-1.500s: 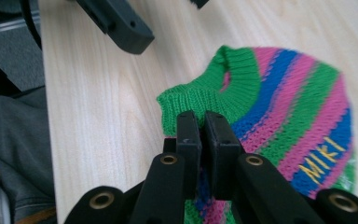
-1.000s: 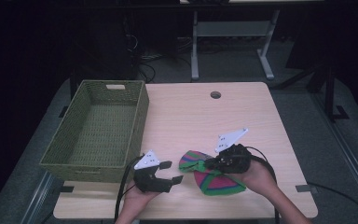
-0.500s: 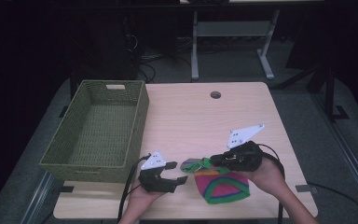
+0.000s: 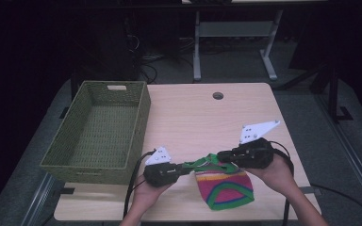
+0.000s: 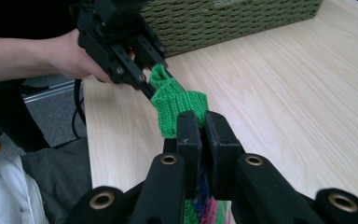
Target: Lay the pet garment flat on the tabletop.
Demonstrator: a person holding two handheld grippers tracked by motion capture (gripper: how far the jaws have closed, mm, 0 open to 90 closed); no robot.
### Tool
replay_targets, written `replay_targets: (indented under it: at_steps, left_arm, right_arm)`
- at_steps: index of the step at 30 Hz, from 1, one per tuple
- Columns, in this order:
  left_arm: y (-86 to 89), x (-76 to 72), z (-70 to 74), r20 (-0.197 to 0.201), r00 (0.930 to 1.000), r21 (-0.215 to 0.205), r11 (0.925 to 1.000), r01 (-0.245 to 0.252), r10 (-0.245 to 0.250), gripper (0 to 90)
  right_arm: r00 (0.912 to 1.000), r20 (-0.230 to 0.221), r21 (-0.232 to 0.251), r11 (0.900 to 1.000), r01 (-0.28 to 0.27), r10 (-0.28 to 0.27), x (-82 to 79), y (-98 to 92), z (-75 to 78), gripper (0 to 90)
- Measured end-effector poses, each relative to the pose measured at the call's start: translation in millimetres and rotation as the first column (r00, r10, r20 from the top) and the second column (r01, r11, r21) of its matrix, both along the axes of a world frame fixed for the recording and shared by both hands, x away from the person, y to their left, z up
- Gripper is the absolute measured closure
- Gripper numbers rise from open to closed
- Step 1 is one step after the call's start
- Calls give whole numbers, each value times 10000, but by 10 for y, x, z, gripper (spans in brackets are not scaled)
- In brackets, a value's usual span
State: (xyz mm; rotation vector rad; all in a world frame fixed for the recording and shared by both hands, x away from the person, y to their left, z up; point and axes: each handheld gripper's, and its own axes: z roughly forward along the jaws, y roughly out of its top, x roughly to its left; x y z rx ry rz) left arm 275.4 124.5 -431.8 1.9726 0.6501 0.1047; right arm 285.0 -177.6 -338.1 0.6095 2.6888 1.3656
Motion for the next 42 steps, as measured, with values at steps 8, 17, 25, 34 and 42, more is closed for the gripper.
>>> replay_targets:
  at_steps: [8,17,25,34,42]
  left_arm:
    - [-46,56,199,418,9987,115,9995,-309,304,810]
    - [-87,273,372,482,9973,249,9981,-562,549,807]
    - [-145,433,416,403,9967,283,9971,-712,700,801]
    - [-160,528,403,236,9967,242,9967,-780,774,800]
    - [-179,626,381,147,9971,237,9969,-750,747,801]
  right_arm:
    - [9994,-94,158,9994,323,-322,52,-105,-68,847]
    - [9977,-194,207,9976,658,-654,134,-155,-113,846]
    - [9956,-313,161,9959,888,-883,278,-177,-165,846]
    - [9939,-282,-1,9943,1067,-1067,391,-195,-147,842]
    - [9909,-396,82,9916,1293,-1289,526,-235,-213,842]
